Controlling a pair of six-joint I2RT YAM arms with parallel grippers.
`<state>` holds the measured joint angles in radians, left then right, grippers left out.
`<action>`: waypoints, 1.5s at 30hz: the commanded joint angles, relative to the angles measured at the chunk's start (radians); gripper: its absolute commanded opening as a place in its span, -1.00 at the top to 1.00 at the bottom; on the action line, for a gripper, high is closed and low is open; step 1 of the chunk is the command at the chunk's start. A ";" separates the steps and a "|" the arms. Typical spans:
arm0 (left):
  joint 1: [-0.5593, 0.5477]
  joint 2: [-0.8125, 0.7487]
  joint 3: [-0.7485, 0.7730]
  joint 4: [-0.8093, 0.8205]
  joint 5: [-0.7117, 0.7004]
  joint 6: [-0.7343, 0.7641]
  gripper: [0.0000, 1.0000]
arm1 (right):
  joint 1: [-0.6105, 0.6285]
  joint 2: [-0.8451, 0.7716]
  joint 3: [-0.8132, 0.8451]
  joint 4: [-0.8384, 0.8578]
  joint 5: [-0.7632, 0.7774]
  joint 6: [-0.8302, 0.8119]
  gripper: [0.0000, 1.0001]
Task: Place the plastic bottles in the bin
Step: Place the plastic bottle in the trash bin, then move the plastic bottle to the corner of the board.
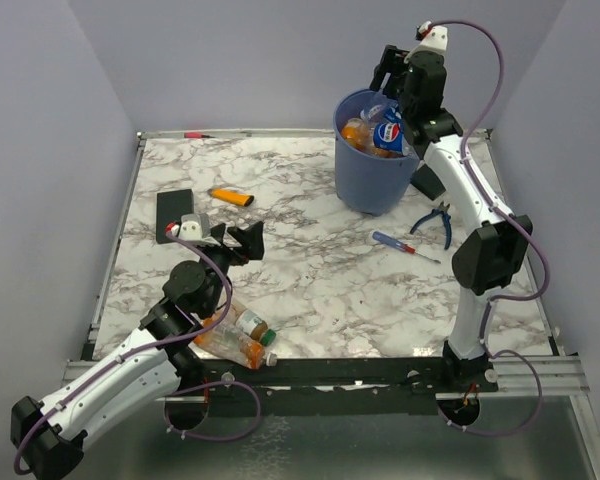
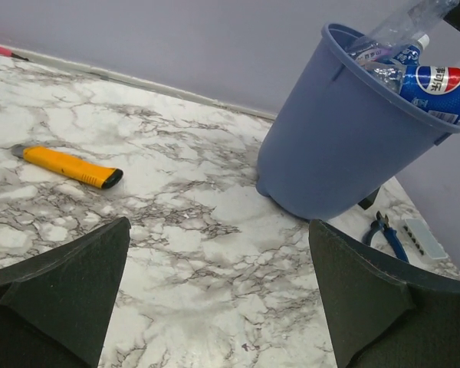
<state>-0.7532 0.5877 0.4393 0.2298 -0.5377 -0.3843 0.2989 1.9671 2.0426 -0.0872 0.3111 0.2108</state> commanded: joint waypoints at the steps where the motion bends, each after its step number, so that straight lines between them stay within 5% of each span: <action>1: 0.000 -0.007 0.004 -0.027 -0.045 -0.009 -0.98 | -0.003 -0.059 -0.021 -0.068 -0.072 0.082 -0.58; 11: 0.000 -0.010 0.029 -0.122 -0.125 -0.076 -0.98 | -0.001 -0.218 -0.038 -0.135 -0.090 0.116 -0.71; 20: 0.000 -0.045 0.134 -0.610 -0.356 -0.486 -0.98 | 0.123 -0.504 -0.268 -0.173 -0.295 0.120 -0.71; 29: 0.000 0.062 0.160 -0.961 -0.189 -0.881 -0.98 | 0.388 -0.710 -0.721 -0.144 -0.516 0.114 -0.66; 35: 0.000 0.176 0.107 -0.975 -0.079 -1.031 -0.98 | 0.485 -0.781 -0.986 -0.052 -0.520 0.188 -0.64; 45: 0.000 0.257 0.115 -1.065 -0.035 -1.146 -0.98 | 0.502 -0.843 -1.127 -0.019 -0.512 0.234 -0.64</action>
<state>-0.7532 0.8040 0.5468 -0.7475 -0.6205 -1.4395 0.7929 1.1427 0.9413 -0.1604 -0.1890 0.4191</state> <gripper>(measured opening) 0.990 0.822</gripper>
